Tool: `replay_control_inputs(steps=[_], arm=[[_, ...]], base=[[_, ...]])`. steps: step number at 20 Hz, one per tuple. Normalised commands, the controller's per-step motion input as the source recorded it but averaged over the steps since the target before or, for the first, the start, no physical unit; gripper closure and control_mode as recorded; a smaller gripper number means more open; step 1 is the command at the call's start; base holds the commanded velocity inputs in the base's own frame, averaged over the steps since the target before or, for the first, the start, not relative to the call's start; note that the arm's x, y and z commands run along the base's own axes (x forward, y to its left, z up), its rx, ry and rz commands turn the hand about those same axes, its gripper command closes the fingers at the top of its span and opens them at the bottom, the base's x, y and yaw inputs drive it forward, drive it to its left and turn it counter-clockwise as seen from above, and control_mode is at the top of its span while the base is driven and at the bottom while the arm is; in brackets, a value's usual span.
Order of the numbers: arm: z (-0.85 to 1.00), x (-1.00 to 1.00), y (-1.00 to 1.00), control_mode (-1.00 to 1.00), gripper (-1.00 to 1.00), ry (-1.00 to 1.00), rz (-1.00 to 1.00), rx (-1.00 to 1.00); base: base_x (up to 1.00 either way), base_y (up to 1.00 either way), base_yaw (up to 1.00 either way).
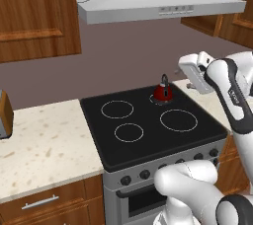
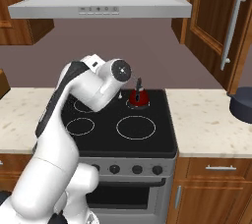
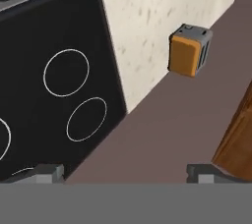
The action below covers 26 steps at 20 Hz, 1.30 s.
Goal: Pick the kettle from the cabinet and place it on a stove burner. Then pick the pot from the counter and place it on another stove burner. Finally, turn both burners on.
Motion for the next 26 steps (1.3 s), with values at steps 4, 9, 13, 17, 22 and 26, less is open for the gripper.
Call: replay_control_inputs(steps=[4,9,13,17,22,26], arm=[[0.0,-0.27,0.0,-1.0,-1.0,0.04,0.0,-0.3],[0.0,-0.26,0.0,-1.0,-1.0,0.07,0.0,-0.26],[-0.04,-0.21,0.0,-1.0,-1.0,0.06,0.0,-0.17],[0.0,0.0,0.0,-1.0,-1.0,0.01,0.0,-0.02],[0.0,-0.09,0.0,-1.0,-1.0,-0.03,-0.01,0.0],[0.0,-0.42,0.0,-1.0,-1.0,-0.14,-0.07,0.0]], base=[[0.0,0.0,0.0],[0.0,0.0,0.0],[0.0,0.0,0.0],[0.0,0.0,0.0],[0.0,0.0,0.0],[0.0,0.0,0.0]])
